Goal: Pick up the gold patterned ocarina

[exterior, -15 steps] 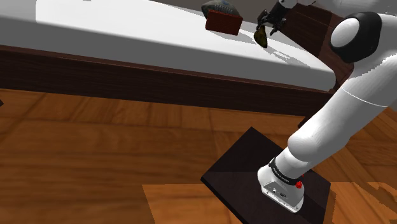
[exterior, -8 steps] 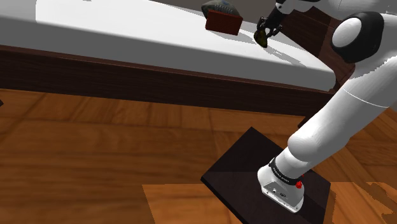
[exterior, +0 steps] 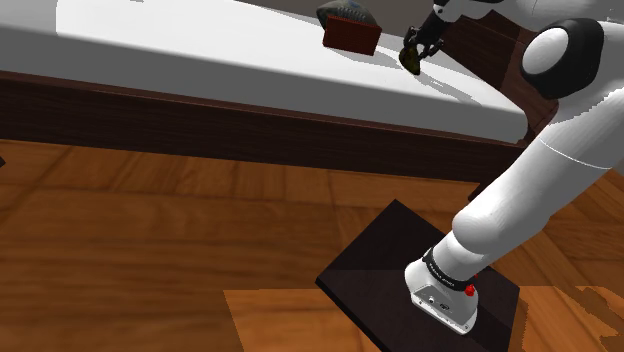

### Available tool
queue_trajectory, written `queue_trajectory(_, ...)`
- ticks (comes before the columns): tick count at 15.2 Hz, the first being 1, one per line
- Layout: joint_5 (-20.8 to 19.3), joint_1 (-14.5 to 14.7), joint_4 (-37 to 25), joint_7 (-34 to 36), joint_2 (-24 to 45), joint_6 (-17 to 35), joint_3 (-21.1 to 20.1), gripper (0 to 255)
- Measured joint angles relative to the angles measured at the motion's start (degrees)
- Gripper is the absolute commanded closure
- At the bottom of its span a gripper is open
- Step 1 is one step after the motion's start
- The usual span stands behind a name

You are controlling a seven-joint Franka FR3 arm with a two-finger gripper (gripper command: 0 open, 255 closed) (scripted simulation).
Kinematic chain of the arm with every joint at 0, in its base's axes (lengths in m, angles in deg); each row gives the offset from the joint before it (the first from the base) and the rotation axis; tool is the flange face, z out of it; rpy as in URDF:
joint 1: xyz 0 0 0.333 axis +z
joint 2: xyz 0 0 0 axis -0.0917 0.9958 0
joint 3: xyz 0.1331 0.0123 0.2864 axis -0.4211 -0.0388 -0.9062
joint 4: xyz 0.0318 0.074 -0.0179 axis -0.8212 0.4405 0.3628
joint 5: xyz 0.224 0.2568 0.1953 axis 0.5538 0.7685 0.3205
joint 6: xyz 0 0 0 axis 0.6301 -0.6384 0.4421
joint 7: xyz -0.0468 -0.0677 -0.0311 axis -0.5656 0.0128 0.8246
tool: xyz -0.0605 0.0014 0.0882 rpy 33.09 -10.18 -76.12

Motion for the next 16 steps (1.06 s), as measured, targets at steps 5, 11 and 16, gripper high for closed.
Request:
queue_trajectory(5, 0.09, -0.19, -3.65, 0.11, 0.48, -3.31, 0.13, 255)
queue_trajectory(11, 0.51, -0.52, -9.90, 0.31, 1.79, -8.35, 0.30, 255)
queue_trajectory(16, 1.13, -0.95, -15.67, 0.42, 3.42, -12.61, 0.47, 255)
